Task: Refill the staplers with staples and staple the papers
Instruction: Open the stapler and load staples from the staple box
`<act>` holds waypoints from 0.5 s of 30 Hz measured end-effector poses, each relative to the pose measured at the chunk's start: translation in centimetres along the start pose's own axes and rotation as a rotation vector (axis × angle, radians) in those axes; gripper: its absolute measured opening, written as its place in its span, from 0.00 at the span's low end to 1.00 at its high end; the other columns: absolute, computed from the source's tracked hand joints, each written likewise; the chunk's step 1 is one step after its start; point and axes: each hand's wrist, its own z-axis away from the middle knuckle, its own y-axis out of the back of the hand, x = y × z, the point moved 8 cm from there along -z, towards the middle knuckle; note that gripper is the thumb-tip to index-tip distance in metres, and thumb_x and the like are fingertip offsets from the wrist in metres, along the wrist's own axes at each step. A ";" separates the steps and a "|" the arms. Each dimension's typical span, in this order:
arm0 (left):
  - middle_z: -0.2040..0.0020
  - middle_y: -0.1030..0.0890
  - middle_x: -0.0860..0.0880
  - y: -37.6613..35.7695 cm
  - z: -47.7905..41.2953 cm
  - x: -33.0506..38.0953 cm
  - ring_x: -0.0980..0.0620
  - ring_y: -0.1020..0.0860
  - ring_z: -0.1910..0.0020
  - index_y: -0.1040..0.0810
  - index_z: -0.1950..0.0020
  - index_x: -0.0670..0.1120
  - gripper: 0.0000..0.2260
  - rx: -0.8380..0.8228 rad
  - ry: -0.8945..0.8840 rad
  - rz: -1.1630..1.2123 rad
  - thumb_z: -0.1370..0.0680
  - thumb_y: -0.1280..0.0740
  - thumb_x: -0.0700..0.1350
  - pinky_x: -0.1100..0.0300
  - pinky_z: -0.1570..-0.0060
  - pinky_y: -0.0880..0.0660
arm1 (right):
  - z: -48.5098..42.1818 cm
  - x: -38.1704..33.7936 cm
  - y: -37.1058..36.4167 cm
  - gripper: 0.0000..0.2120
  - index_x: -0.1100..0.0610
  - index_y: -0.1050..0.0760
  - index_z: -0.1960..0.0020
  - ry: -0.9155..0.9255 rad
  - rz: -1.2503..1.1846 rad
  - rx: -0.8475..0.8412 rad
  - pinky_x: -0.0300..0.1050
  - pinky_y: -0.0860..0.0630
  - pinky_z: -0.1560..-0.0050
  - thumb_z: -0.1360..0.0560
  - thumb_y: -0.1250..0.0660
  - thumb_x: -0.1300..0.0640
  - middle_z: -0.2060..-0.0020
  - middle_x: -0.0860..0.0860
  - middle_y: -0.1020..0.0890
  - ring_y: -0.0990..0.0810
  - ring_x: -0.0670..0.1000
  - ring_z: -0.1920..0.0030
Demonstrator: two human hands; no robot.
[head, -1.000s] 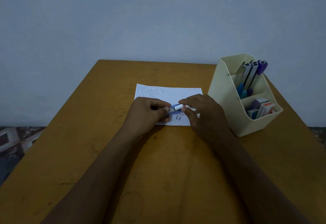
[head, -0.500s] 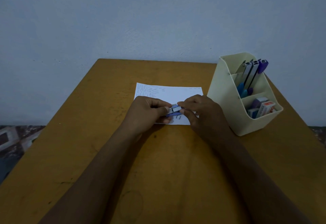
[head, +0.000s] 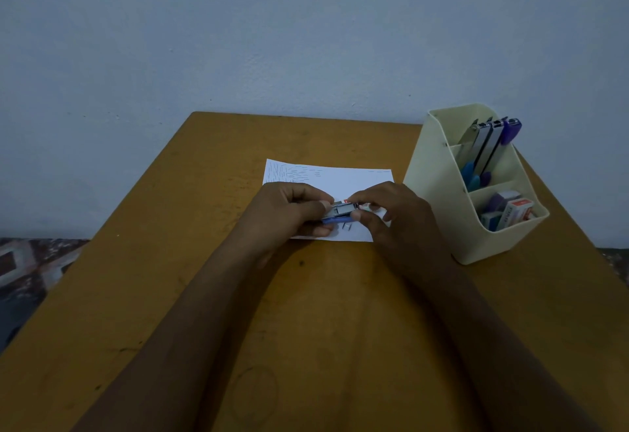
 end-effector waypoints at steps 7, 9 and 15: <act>0.55 0.15 0.43 0.1 0.2 0.6 0.43 0.16 0.58 0.17 0.51 0.42 0.07 -0.060 -0.077 -0.024 0.28 0.26 0.40 0.52 0.51 0.19 | 0.0 -0.1 0.3 0.08 0.59 0.19 0.53 0.027 0.036 0.031 0.35 0.33 0.52 0.28 0.34 0.57 0.56 0.53 0.16 0.29 0.42 0.55; 0.54 0.15 0.46 -0.1 0.4 0.8 0.44 0.16 0.56 0.16 0.50 0.44 0.08 -0.093 -0.108 -0.072 0.29 0.25 0.41 0.54 0.51 0.19 | 0.0 -0.1 0.3 0.08 0.59 0.19 0.52 0.029 0.044 0.020 0.33 0.36 0.51 0.28 0.34 0.58 0.56 0.53 0.17 0.31 0.39 0.55; 0.54 0.16 0.57 -0.3 0.6 1.3 0.60 0.18 0.56 0.16 0.52 0.51 0.07 -0.115 -0.164 -0.212 0.28 0.26 0.42 0.74 0.61 0.25 | 0.0 -0.8 0.6 0.08 0.64 0.20 0.54 0.062 0.089 0.054 0.42 0.31 0.55 0.30 0.33 0.62 0.59 0.59 0.17 0.21 0.55 0.60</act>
